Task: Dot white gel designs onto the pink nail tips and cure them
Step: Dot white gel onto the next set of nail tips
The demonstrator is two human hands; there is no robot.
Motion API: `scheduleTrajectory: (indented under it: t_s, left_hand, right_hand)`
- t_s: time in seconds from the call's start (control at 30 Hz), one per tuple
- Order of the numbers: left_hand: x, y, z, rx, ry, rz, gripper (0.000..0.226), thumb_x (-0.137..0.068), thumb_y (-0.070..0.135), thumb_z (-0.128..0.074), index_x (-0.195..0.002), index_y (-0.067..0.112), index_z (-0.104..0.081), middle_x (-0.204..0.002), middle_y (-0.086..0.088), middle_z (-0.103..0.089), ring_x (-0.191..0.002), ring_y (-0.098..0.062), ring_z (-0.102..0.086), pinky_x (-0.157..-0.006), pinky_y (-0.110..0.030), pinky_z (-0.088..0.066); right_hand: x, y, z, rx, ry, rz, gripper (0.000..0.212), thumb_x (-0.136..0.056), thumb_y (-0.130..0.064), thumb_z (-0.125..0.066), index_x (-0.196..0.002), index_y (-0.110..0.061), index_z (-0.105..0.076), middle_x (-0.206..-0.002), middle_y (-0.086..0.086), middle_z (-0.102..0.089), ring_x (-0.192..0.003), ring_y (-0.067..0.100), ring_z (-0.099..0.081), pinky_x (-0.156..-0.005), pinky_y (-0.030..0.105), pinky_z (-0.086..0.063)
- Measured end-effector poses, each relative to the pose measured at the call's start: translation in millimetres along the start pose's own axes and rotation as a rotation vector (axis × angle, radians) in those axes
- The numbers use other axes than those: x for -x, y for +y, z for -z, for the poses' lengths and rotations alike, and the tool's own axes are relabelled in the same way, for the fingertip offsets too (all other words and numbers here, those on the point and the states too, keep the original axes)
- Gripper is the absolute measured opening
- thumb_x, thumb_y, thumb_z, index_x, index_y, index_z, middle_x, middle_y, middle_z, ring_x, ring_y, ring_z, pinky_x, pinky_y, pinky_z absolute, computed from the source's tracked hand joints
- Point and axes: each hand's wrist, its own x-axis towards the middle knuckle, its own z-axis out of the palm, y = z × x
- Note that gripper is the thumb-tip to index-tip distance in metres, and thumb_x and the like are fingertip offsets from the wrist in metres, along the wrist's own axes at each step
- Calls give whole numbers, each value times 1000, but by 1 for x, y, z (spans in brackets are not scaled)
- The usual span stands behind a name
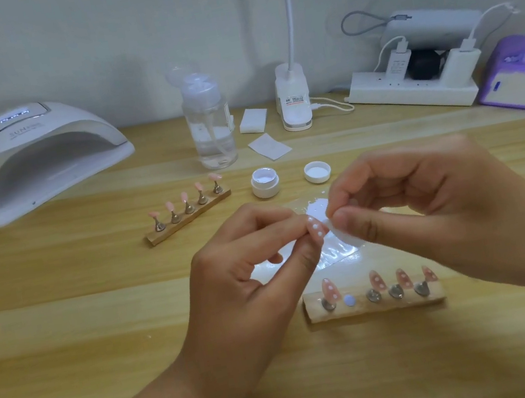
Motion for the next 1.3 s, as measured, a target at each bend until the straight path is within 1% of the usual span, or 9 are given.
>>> scheduleTrajectory:
  t_s: [0.1,0.27,0.63,0.73,0.77,0.87,1.07,1.3]
  left_hand:
    - [0,0,0,-16,-12,-7,13,-86,14,-72,-87,26,-76,-85,10,-65,-75,-10,-60,-67,-22,-47]
    - [0,0,0,-36,-15,-13,14,-86,14,-71,-88,28,-76,-84,10,-64,-75,-10,-60,-67,-22,-47]
    - [0,0,0,-53,-14,-9,12,-85,14,-71,-87,24,-77,-83,11,-63,-74,-9,-59,-66,-21,-46]
    - [0,0,0,-57,-17,-8,12,-85,14,-71,-87,24,-78,-83,11,-63,-74,-9,-59,-66,-23,-47]
    - [0,0,-1,-58,-18,-8,12,-85,14,-71,-87,23,-78,-83,11,-63,-74,-9,-59,-66,-23,-47]
    - [0,0,-1,-65,-21,-9,12,-85,14,-71,-86,25,-77,-83,11,-63,-74,-8,-58,-66,-21,-46]
    - [0,1,-1,-71,-31,-11,12,-86,15,-71,-86,25,-77,-82,12,-62,-73,-7,-58,-65,-20,-45]
    - [0,0,-1,-81,-39,-15,13,-85,15,-71,-87,26,-77,-81,12,-62,-73,-6,-57,-65,-20,-44]
  right_hand:
    - [1,0,-1,23,-28,-7,5,-85,-15,-71,-86,-20,-70,-78,-7,-71,-72,6,-68,-72,8,-48]
    - [2,0,-1,58,-37,1,7,-85,-15,-70,-85,-23,-69,-78,-9,-70,-72,3,-68,-72,6,-46]
    - [2,0,-1,82,-48,29,9,-86,-15,-69,-87,-24,-69,-81,-10,-70,-74,1,-68,-72,5,-46]
    - [3,0,-1,86,-49,12,7,-86,-19,-69,-87,-25,-69,-80,-11,-71,-75,1,-69,-66,11,-51]
    - [3,0,-1,84,-49,7,6,-86,-19,-69,-87,-25,-69,-80,-11,-71,-75,1,-69,-66,11,-51]
    - [2,0,-2,65,-44,11,7,-86,-17,-69,-87,-24,-69,-79,-11,-71,-73,0,-68,-71,5,-47]
    - [2,1,-2,50,-42,1,7,-85,-14,-70,-86,-20,-70,-79,-10,-71,-72,2,-68,-71,5,-46]
    - [2,1,-3,37,-33,-17,5,-85,-14,-70,-85,-20,-70,-78,-8,-71,-70,3,-68,-70,6,-46]
